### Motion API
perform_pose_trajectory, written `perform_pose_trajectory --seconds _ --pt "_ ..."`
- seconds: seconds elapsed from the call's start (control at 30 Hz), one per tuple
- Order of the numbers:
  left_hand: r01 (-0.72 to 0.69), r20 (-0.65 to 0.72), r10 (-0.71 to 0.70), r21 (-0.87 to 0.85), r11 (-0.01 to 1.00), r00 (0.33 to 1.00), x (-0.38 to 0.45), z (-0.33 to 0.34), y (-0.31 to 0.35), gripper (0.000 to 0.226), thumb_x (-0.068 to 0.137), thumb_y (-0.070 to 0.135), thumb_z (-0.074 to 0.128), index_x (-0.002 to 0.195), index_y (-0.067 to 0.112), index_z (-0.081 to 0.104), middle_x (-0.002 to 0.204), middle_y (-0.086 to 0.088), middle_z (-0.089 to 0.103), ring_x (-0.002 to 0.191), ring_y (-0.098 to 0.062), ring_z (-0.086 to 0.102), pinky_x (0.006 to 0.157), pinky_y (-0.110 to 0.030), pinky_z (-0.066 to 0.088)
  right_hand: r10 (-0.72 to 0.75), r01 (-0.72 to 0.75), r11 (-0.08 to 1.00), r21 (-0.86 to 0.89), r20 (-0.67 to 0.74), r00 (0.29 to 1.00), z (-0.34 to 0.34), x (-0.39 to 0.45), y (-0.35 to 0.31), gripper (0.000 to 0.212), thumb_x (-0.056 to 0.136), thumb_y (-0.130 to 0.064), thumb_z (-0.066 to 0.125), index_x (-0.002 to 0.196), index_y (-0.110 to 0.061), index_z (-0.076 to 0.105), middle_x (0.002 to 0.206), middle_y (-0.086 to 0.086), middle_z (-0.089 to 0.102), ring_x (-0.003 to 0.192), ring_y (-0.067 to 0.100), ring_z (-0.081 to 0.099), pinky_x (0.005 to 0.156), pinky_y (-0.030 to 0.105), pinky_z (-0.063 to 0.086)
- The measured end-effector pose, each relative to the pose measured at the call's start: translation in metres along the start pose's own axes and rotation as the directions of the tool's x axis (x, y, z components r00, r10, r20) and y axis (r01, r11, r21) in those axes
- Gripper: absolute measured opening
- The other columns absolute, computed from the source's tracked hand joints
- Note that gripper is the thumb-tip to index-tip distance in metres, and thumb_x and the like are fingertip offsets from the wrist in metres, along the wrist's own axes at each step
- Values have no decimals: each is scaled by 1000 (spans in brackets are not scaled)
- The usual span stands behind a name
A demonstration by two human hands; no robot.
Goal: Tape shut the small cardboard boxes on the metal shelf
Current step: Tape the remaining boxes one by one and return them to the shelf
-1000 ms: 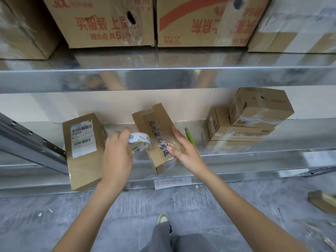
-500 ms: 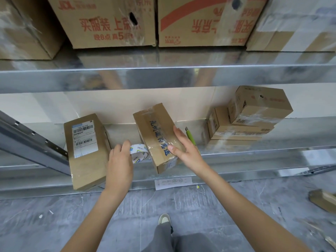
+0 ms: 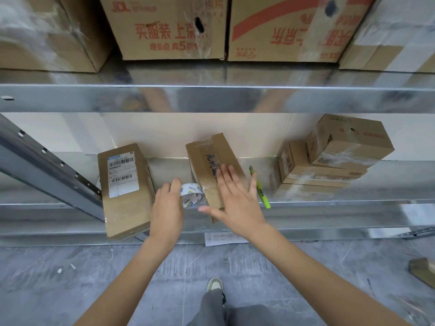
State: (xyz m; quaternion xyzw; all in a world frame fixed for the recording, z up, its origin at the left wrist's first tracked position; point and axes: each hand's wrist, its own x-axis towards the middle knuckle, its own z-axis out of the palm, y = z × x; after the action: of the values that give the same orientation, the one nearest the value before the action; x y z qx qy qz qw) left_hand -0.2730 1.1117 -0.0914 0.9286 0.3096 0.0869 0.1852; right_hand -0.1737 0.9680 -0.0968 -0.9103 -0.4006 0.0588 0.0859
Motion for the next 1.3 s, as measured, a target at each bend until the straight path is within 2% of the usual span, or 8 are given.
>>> perform_pose_trajectory --seconds 0.27,0.37,0.5,0.57,0.63,0.83,0.97,1.3 --pt "-49 -25 48 -52 997 999 1 2 -7 28 84 -10 44 108 4 49 99 -16 51 94 -35 47 71 -41 40 -97 87 989 -124 -74 993 15 6 -34 79 95 -62 34 155 -15 14 163 -2 11 150 20 5 112 67 -2" --pt "2 -161 -52 -294 956 986 -1 11 -4 40 83 -10 50 121 4 49 113 -17 50 105 -31 48 84 -32 39 12 -18 993 -117 -57 998 11 10 -24 87 88 -66 39 155 -21 6 163 1 1 147 36 -14 104 71 -15" --pt "346 116 -542 -873 344 832 -3 22 9 72 86 6 70 144 7 27 136 -16 44 120 -23 50 86 -9 40 350 -347 931 111 1 937 2 12 -9 105 74 -69 54 154 -27 0 161 15 -7 146 39 -8 111 62 10" --pt "514 401 -500 -851 106 768 -9 30 19 84 85 32 74 149 19 21 140 -6 45 123 -18 49 103 -27 40 390 -375 904 204 -38 920 -3 8 -8 99 74 -65 58 153 -27 12 161 13 1 144 36 5 108 54 19" --pt "562 501 -373 -824 69 781 -13 32 31 87 79 54 68 149 29 21 133 10 54 129 -15 46 113 -40 33 395 -345 880 328 -102 913 -5 5 -11 91 75 -61 61 151 -29 22 161 7 10 142 32 12 108 52 20" --pt "292 154 -293 -804 518 944 -1 9 47 54 79 69 57 127 47 44 132 7 42 105 23 41 88 -15 34 422 -169 462 870 -49 905 -8 -4 -13 83 73 -53 61 148 -32 33 156 -9 27 142 3 17 118 33 17" --pt "300 126 -272 -395 868 954 14 8 52 52 82 69 47 131 54 40 153 -11 23 133 -36 36 107 -48 34 344 -154 88 984 115 932 7 -8 -7 54 88 -29 63 138 -33 44 138 -21 51 130 -3 43 112 28 34" --pt "161 248 -136 -87 983 959 16 36 75 42 98 45 41 140 41 37 161 -12 8 137 -49 23 102 -58 34 431 -247 243 938 123 894 33 -16 14 40 92 -24 64 118 -50 47 127 -11 60 123 12 53 106 39 41"
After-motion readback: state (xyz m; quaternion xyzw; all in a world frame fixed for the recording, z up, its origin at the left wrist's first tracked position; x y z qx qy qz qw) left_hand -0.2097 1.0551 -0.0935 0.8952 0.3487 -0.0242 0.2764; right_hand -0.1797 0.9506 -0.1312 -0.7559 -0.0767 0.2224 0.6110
